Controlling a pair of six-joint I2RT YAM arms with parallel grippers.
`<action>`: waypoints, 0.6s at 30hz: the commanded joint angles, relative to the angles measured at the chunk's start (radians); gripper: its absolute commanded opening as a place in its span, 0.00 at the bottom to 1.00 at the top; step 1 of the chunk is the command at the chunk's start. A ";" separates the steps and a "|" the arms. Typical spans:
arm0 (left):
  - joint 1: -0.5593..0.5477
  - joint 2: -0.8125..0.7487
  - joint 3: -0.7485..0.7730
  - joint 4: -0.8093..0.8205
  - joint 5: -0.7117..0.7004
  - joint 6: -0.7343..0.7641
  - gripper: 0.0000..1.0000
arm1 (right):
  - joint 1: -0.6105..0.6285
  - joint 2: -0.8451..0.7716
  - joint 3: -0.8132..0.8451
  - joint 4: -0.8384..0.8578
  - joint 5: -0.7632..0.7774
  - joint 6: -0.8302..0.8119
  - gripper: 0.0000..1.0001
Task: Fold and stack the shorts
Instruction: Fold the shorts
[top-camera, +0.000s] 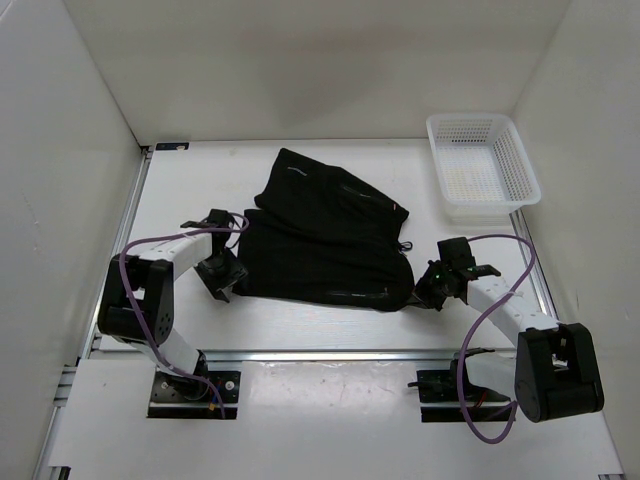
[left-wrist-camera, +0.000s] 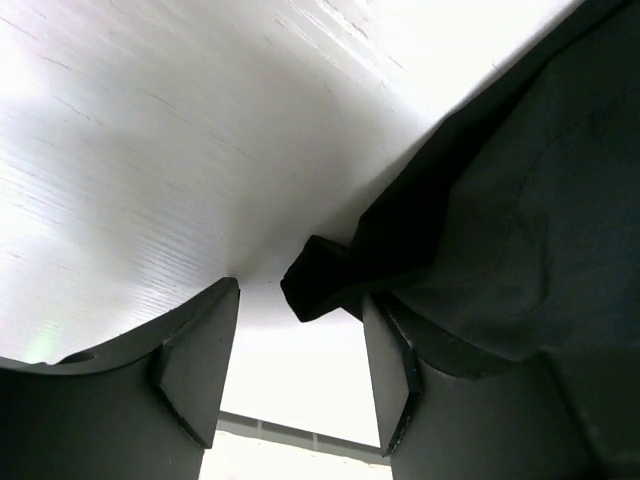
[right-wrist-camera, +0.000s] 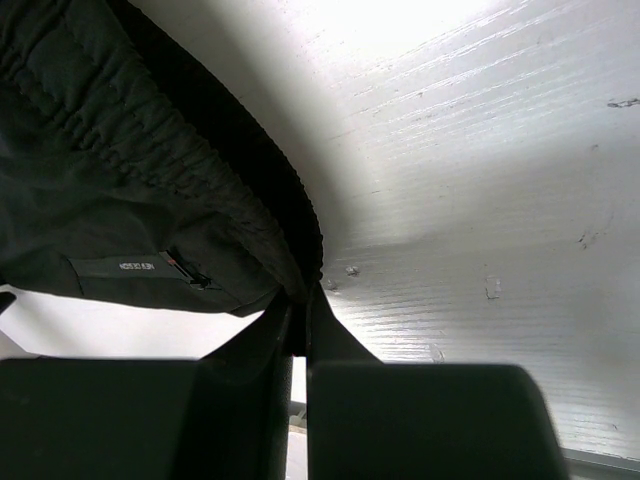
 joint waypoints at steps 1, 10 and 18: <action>0.005 -0.047 0.016 0.020 -0.033 -0.004 0.64 | -0.004 -0.017 0.030 -0.027 0.018 -0.021 0.00; -0.006 -0.184 0.018 0.029 0.025 0.016 0.60 | -0.004 -0.017 0.030 -0.036 0.009 -0.039 0.00; -0.015 -0.123 -0.005 0.029 0.036 0.058 0.75 | -0.004 0.001 0.049 -0.045 0.009 -0.049 0.00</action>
